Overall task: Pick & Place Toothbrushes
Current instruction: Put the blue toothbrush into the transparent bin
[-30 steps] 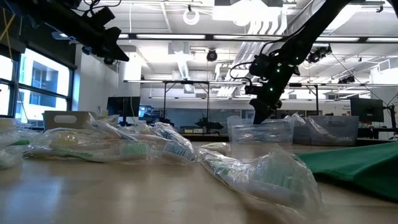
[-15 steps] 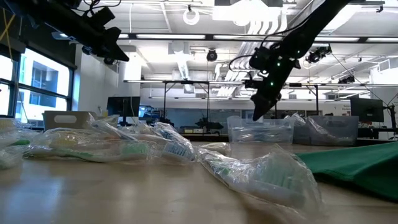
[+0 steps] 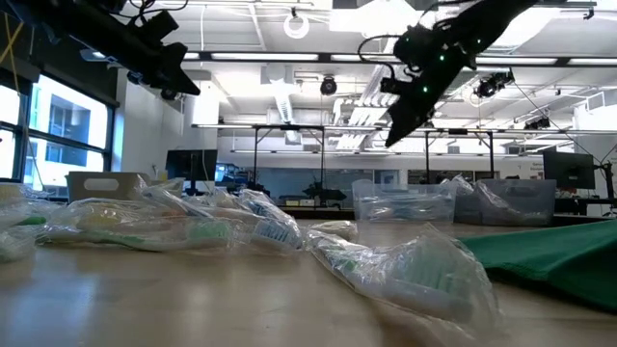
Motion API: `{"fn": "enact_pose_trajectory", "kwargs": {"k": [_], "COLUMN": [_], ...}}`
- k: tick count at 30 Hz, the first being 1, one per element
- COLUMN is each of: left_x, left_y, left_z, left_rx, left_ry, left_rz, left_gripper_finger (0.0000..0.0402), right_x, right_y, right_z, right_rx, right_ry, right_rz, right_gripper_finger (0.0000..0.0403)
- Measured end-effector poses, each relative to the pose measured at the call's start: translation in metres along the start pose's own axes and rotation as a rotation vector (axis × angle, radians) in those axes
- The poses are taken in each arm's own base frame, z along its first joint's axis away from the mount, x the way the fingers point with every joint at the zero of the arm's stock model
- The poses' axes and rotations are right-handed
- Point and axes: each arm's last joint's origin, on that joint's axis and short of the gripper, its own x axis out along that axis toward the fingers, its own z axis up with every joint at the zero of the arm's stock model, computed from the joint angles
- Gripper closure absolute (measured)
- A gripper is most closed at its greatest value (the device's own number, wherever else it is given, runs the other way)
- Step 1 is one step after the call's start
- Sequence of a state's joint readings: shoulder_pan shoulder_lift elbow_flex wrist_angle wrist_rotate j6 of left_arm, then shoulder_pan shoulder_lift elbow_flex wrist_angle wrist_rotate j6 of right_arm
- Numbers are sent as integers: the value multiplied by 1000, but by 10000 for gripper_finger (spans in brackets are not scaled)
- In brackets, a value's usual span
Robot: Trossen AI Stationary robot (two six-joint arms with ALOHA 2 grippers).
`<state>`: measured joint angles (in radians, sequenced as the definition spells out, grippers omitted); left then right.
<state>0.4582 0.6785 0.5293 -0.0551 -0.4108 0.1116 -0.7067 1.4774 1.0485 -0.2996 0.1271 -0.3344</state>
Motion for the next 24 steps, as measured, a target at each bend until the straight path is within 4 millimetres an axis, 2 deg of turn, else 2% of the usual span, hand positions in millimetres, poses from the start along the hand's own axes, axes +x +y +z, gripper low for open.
{"fn": "enact_pose_trajectory", "kwargs": {"k": [10, 24], "left_x": [0, -1], "left_y": [0, -1], "left_z": [0, -13], "left_rx": [45, 73], "left_ry": [4, 127], "left_rz": [2, -20], "left_gripper_finger": [402, 402], "right_x": [-11, -32], "right_y": [39, 105], "right_z": [20, 32], "right_rx": [3, 64], "right_ry": [-120, -161], "right_rz": [72, 249], "right_gripper_finger": [302, 312]}}
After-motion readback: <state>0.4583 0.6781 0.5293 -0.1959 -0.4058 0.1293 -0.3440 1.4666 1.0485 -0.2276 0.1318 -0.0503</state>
